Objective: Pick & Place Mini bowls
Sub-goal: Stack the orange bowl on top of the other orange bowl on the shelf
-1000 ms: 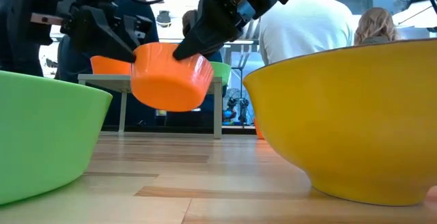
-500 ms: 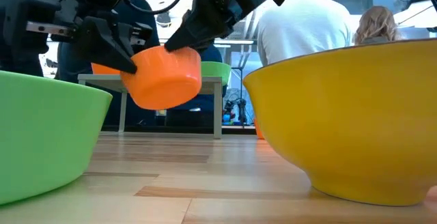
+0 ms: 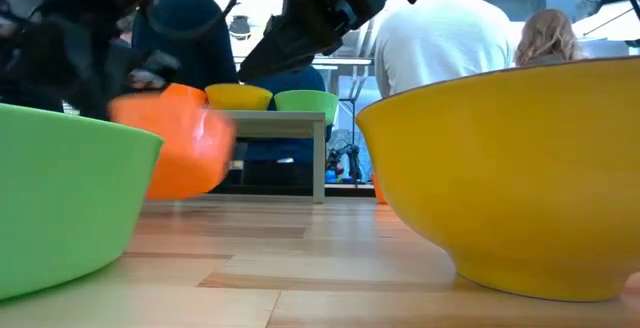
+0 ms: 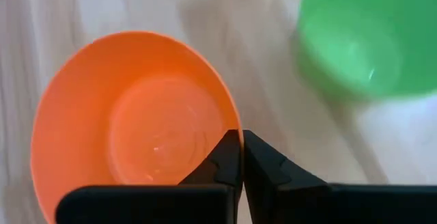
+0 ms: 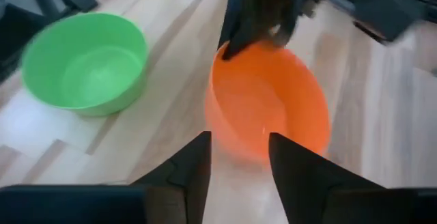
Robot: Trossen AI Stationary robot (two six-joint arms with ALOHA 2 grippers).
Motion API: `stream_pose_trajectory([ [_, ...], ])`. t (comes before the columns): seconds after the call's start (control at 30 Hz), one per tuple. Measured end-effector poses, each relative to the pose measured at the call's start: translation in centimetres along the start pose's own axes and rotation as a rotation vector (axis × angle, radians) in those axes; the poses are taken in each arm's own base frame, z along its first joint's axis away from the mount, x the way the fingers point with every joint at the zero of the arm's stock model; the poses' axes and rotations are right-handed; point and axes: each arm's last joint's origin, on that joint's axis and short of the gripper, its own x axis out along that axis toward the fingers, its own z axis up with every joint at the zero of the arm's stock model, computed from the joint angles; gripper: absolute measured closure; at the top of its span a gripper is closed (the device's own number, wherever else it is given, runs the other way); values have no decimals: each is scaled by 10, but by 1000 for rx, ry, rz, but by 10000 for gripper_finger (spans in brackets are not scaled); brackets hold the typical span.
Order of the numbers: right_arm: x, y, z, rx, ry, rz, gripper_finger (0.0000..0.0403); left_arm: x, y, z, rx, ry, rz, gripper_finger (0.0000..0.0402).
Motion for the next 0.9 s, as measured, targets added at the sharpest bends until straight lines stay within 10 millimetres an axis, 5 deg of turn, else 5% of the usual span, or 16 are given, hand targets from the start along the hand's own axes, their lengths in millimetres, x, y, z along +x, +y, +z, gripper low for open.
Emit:
stream_pose_trajectory([
  [0.23,0,-1,0,0,5,-15,242,-30,-15,13,-58,248,142,393],
  [0.53,0,-1,-1,2,9,-14,245,-101,-5,46,-45,289,390,392],
  [0.9,0,-1,-1,3,12,-10,244,-181,34,30,-119,177,615,392],
])
